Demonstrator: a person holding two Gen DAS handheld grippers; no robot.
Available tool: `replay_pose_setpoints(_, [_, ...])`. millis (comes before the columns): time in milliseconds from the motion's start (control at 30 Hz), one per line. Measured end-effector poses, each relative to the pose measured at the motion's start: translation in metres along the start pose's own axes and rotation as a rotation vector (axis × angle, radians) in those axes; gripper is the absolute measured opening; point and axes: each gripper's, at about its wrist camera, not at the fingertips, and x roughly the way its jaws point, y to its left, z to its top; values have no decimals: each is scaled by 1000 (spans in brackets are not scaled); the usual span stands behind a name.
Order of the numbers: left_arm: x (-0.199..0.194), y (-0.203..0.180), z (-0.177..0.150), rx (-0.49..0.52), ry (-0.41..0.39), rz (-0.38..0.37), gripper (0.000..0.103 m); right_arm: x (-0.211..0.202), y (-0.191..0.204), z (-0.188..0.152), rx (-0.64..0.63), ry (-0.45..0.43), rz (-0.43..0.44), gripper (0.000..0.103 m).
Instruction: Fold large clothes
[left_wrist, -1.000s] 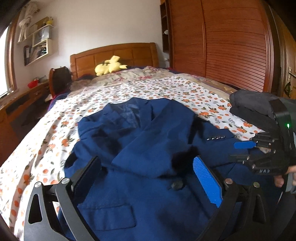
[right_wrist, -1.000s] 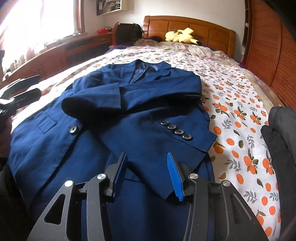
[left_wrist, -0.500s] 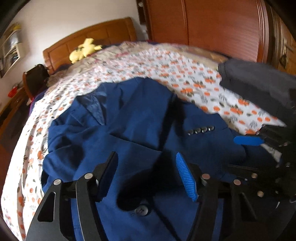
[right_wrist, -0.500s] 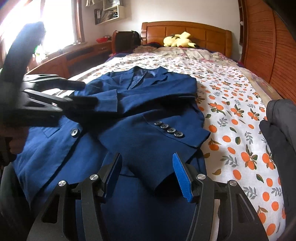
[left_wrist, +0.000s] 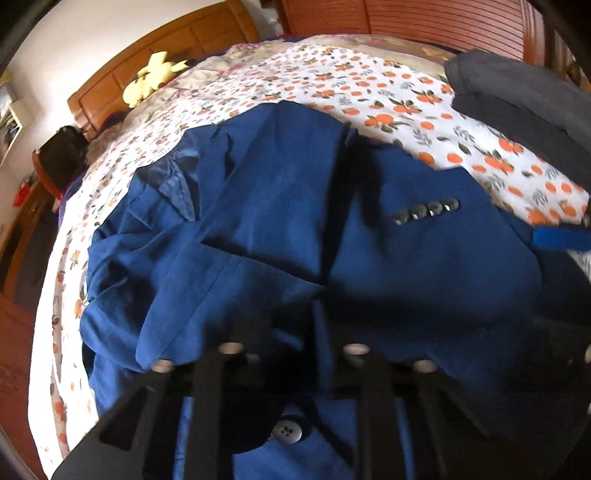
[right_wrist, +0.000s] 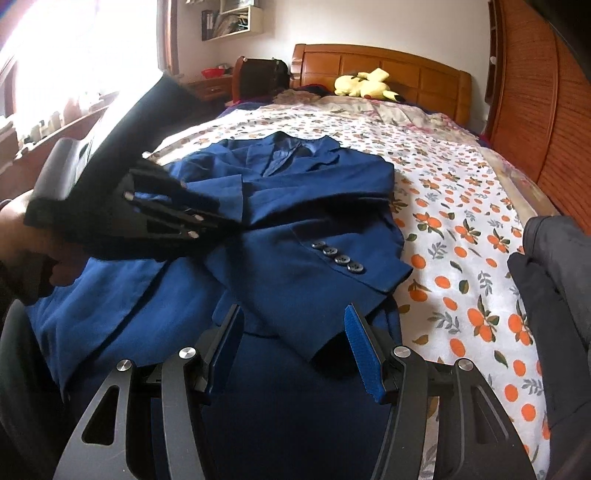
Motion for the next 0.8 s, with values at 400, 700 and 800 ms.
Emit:
replay_pose_setpoints(400, [-92,45,-47,-150,-215,76,3,11,16,22,-14,-15,30,54])
replay_pose_setpoints(700, [-115,50,-105,-292,-280,69,4,22,22,23,-19,4,25,54])
replay_pose_setpoints(800, [-115,44,-119,-304,-280,75,5,25,23,23,-17,9,24,54])
